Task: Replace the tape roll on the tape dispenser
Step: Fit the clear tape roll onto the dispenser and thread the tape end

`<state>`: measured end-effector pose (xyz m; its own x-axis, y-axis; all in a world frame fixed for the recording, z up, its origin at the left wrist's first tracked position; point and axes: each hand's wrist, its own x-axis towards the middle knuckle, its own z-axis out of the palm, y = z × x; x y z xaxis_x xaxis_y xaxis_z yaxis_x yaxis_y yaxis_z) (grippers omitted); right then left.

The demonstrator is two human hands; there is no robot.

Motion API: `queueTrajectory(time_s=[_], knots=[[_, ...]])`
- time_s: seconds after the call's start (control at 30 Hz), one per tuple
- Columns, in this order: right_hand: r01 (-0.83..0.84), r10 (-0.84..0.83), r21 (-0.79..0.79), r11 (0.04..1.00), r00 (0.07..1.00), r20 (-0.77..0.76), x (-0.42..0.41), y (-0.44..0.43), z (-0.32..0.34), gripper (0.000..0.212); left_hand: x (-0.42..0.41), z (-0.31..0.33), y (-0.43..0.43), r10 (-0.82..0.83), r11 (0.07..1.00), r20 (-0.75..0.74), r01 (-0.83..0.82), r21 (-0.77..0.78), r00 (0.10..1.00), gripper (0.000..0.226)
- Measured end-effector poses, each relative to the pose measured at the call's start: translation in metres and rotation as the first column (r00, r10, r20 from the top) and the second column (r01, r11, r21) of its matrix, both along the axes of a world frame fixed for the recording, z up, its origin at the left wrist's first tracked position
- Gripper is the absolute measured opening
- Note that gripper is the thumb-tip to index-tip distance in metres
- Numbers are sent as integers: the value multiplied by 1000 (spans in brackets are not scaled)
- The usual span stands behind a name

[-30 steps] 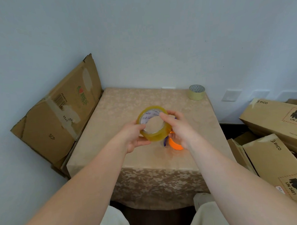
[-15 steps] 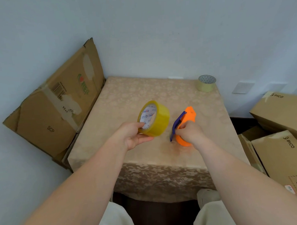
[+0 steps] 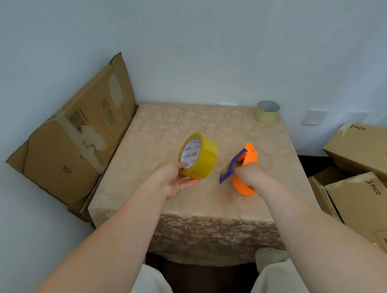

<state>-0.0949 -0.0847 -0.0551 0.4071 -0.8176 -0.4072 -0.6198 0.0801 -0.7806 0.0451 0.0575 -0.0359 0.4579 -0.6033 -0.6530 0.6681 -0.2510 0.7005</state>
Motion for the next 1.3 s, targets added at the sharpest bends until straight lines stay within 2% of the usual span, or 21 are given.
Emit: queueTrajectory(time_s=[0.03,0.07,0.17,0.23,0.37,0.47,0.67,0.77,0.87,1.1,1.2,1.3], knots=[[53,-53,-2,999,996,75,-2,-1,0,25,-1,2,1,6,1000,1,-6,-7,1000,27],[99,-108,64,993,983,149,-5,-1,3,26,-3,5,2,8,1000,1,-8,-15,1000,26],[172,-282,393,903,928,243,-17,-2,19,17,-8,13,5,11,999,-29,-13,-48,1000,25],[170,-357,503,847,883,304,-23,-3,28,23,-11,17,7,31,996,-69,-37,-80,997,27],[134,-531,647,751,706,469,-21,6,39,27,-16,24,10,52,988,-107,-66,-138,993,32],[109,-523,619,778,657,542,-16,13,48,24,-19,29,15,42,987,-123,-61,-151,991,34],[-4,-336,481,877,711,618,-6,31,59,26,-27,41,24,-55,985,-121,34,-170,991,31],[-27,-200,360,933,791,579,0,46,65,46,-31,46,26,-110,980,-92,93,-175,990,29],[-2,-204,326,945,776,596,3,56,73,50,-35,50,27,-136,975,-88,117,-189,987,27],[-98,-187,342,935,682,707,7,73,89,47,-44,64,32,-239,944,-87,211,-253,967,31],[-134,-282,436,890,590,756,10,78,97,51,-45,68,33,-260,936,-99,225,-270,961,48],[-207,-416,560,802,479,773,7,78,102,55,-47,72,35,-243,937,-93,208,-282,966,48]])
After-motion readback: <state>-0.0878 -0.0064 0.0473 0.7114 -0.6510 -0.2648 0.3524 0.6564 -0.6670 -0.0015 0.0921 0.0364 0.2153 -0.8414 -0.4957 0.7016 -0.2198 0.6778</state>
